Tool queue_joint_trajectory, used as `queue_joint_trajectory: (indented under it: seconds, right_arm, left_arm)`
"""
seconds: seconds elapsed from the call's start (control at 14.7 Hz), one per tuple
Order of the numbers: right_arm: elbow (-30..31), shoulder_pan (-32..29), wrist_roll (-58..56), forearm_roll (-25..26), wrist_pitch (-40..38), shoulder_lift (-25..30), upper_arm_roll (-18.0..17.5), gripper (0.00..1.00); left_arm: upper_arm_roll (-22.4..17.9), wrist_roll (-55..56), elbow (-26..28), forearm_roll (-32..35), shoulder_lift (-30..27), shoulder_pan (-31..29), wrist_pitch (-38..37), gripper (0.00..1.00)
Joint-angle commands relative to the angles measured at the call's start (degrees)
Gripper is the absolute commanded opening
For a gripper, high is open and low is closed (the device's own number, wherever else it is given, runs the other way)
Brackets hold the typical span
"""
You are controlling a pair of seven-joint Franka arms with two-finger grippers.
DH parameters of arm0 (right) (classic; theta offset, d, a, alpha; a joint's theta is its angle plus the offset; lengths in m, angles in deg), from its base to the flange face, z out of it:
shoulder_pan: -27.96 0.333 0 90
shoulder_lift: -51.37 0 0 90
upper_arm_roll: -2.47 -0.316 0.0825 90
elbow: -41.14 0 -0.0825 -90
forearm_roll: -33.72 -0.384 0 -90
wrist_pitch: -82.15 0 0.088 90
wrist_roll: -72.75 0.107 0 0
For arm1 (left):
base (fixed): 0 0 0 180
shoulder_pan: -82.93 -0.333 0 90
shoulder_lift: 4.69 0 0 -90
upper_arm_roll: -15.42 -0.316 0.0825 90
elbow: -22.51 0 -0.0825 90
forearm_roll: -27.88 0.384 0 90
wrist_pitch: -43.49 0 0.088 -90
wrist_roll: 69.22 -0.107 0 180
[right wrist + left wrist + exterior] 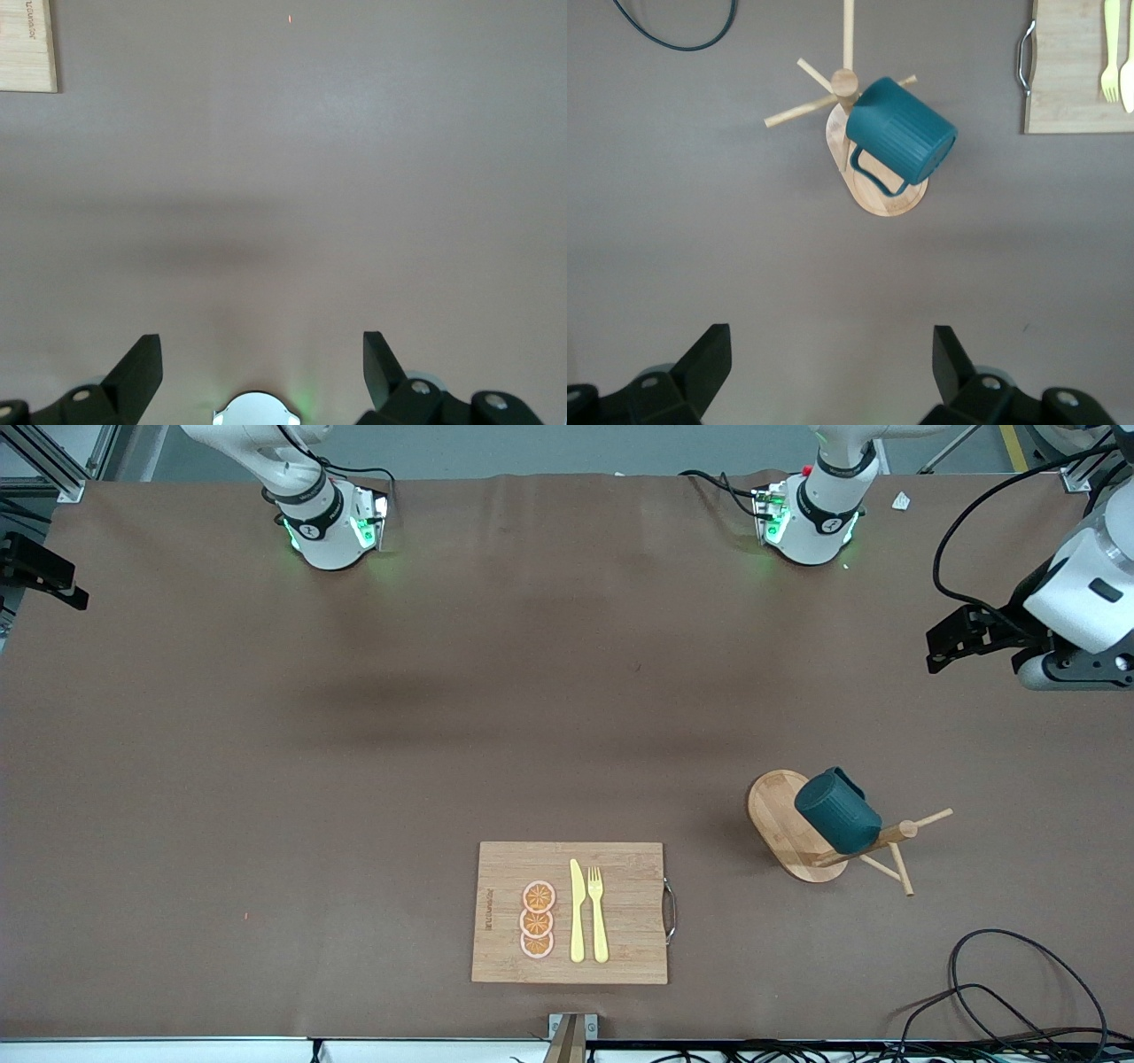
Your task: Pass cup and hang on rack
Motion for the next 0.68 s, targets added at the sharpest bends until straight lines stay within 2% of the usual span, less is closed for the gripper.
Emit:
queue_joint_trajectory:
  seconds: [0.0, 0.41, 0.61]
  right_arm:
    - [1.62, -0.39, 0.22, -0.51, 0.61, 1.32, -0.37, 1.0]
    - [1.53, -0.39, 0.22, -0.5, 0.52, 1.32, -0.37, 1.0]
    - [1.53, -0.3, 0.22, -0.5, 0.44, 1.32, -0.37, 1.0]
  left_arm:
    - [-2.11, -1.04, 15.47, -1.19, -10.81, 0.9, 8.83, 1.0]
    - [-3.16, -3.15, 15.96, -1.54, -11.54, 0.46, 8.15, 1.0]
    - [-2.74, -2.01, 12.54, -1.45, -9.53, 0.46, 8.15, 1.0]
